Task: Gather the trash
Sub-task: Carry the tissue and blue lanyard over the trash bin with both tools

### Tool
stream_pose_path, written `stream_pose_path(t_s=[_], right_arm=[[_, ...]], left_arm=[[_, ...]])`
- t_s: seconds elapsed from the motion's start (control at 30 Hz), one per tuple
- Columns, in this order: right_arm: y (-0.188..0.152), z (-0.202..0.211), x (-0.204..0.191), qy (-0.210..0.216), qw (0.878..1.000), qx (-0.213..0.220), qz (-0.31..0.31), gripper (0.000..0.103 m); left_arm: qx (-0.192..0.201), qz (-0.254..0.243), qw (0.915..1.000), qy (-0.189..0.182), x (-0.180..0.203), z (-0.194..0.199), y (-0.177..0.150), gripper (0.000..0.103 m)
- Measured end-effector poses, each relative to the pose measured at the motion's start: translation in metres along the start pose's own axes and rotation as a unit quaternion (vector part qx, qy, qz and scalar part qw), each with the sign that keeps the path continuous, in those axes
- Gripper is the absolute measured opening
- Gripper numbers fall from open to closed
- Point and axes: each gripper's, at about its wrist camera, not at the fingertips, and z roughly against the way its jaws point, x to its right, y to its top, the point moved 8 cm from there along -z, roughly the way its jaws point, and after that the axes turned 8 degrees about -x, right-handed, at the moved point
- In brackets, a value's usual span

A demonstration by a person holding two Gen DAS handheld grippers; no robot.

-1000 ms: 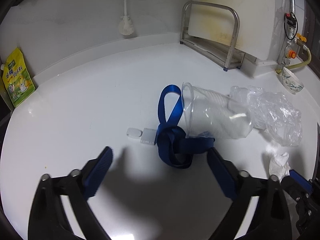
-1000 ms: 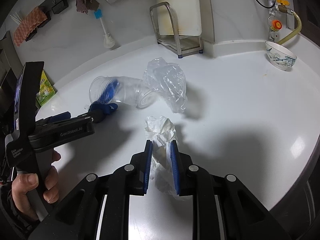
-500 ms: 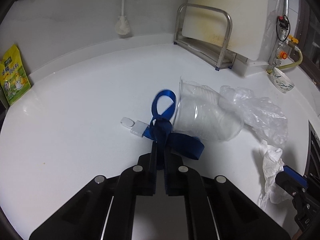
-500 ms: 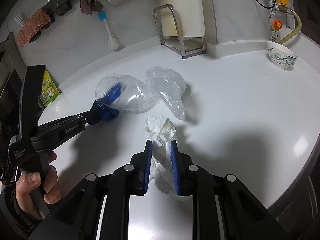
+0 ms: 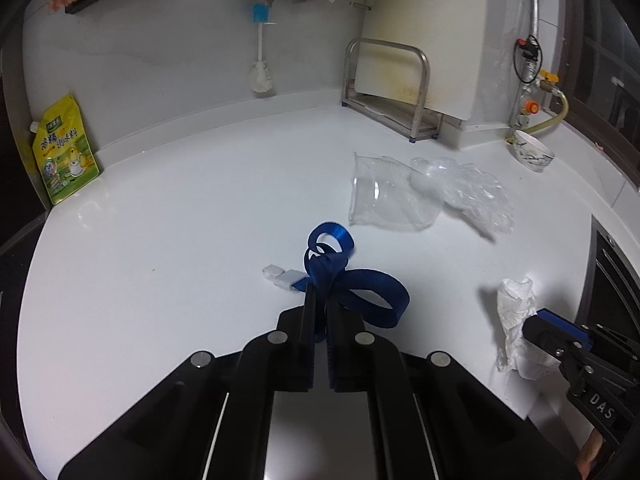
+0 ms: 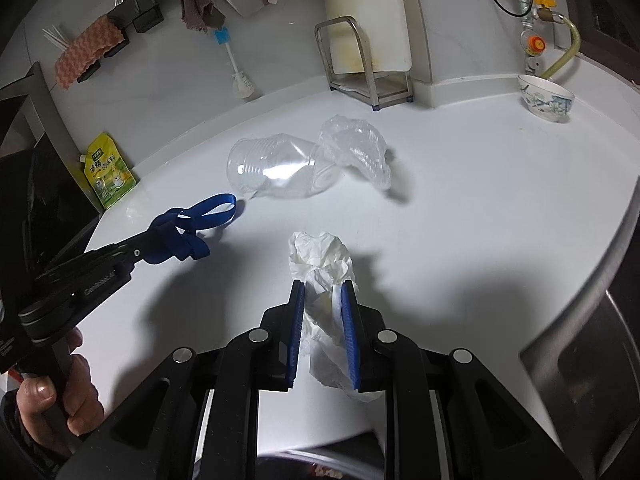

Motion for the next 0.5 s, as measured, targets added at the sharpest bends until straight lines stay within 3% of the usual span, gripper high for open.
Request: stream_pose_path(t_s=[0.5], right_arm=[[-0.088,0.051,-0.018,-0.009,0.999,0.016,-0.038,0.019]], left_arm=[[0.012,-0.024,0.9993,-0.025,0.018,0.069,-0.079,0.005]])
